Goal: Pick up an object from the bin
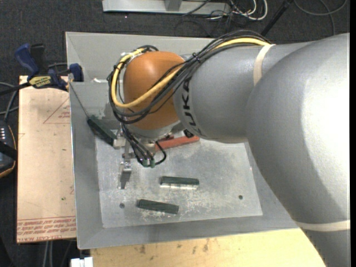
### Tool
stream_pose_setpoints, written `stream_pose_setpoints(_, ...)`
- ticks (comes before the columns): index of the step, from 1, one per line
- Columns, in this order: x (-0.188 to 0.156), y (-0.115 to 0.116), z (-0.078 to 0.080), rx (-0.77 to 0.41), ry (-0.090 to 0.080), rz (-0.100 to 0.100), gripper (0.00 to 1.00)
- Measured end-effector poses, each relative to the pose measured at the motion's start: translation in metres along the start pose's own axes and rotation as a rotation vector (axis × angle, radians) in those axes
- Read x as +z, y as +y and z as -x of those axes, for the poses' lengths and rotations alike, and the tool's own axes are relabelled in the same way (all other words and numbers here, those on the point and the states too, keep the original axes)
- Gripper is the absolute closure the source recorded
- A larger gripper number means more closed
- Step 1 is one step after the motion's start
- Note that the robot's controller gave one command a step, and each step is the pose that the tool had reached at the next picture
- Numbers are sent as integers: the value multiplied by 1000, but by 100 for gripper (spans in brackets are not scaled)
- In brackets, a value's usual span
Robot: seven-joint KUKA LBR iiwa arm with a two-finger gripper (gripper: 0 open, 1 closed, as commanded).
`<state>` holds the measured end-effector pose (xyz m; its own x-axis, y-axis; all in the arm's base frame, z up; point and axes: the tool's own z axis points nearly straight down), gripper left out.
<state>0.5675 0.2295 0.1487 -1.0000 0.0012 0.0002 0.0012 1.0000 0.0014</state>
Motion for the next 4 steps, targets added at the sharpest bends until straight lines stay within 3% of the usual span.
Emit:
stream_pose_setpoints(1, 0, 0, 0, 0, 0, 0, 0)
stream_pose_setpoints(2, 18, -10, -5, -123, -9, 4, 0)
stream_pose_setpoints(3, 43, -46, -18, -406, 8, -1, 0)
stream_pose_setpoints(4, 36, -62, -47, -270, 0, 0, 0)
